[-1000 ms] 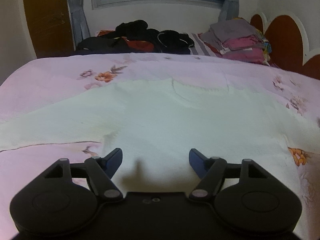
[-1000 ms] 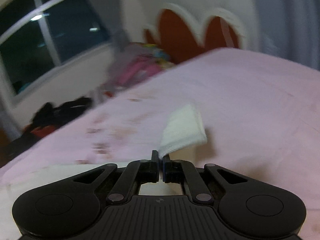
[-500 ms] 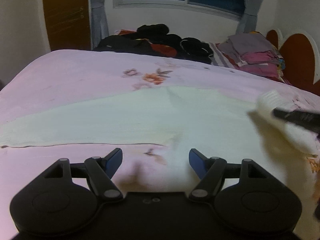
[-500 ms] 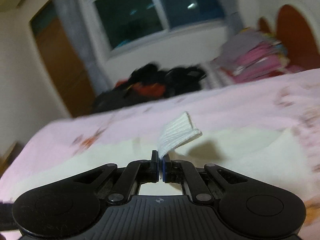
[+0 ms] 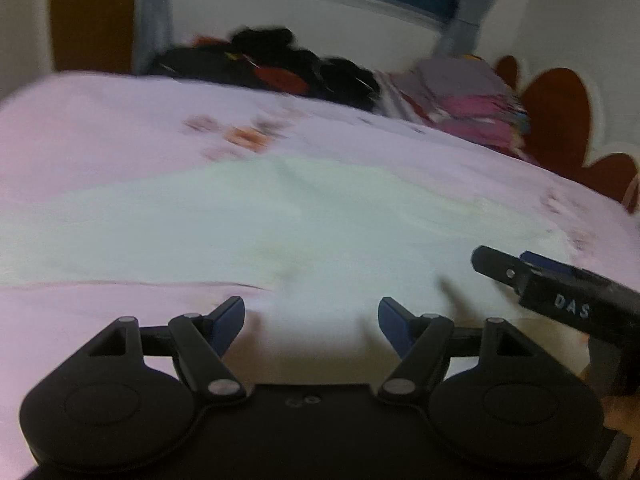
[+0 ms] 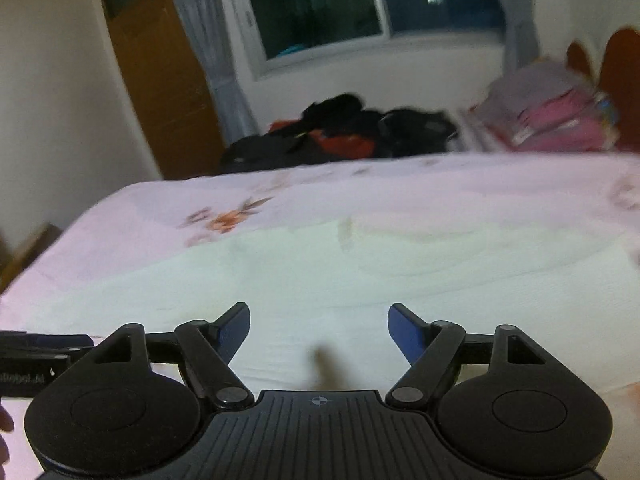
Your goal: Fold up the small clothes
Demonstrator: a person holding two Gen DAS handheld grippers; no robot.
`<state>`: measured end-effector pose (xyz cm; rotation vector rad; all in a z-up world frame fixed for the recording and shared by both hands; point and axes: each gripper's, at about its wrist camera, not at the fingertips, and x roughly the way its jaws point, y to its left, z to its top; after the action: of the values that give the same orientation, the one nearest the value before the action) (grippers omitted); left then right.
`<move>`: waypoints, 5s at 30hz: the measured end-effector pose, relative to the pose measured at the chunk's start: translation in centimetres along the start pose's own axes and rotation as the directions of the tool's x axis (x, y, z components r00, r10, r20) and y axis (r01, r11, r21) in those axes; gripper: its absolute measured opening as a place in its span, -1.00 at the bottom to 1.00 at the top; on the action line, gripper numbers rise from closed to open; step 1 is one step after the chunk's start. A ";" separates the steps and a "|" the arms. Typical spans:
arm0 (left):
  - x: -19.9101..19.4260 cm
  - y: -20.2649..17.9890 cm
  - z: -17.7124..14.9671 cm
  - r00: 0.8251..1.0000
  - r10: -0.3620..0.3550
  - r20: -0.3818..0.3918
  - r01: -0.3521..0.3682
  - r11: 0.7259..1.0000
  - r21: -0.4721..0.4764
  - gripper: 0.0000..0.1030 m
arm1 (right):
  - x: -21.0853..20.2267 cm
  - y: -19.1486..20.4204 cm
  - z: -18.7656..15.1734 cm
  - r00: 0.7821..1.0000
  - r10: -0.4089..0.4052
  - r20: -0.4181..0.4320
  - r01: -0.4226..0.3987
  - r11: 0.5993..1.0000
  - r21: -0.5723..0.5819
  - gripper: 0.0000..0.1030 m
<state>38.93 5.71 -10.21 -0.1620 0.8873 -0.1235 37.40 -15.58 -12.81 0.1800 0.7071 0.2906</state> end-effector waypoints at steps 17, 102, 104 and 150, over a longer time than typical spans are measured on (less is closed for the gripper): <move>8.7 -3.3 0.4 0.992 -0.115 -0.055 0.110 0.990 -0.089 -0.83 | -6.0 -13.3 -5.3 0.937 -0.341 -0.070 0.347 0.931 0.109 0.46; -1.6 10.7 -1.0 0.977 0.186 0.104 -0.161 0.964 -0.213 0.31 | 2.3 -2.5 -0.8 0.996 -0.028 -0.087 0.032 0.998 0.054 0.41; -2.5 13.2 -1.8 0.973 0.213 0.092 -0.180 0.943 -0.279 0.27 | 2.1 -0.9 -0.8 0.996 0.003 -0.089 0.000 0.999 0.039 0.41; -1.5 4.8 7.6 0.935 -0.120 0.334 0.170 0.978 -0.125 -0.95 | 3.9 2.4 0.3 0.998 -0.006 -0.067 0.010 0.998 0.056 0.00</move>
<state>44.10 11.33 -5.20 -0.3801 0.5532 -0.1619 39.89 -12.05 -14.30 0.2215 0.7824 0.2704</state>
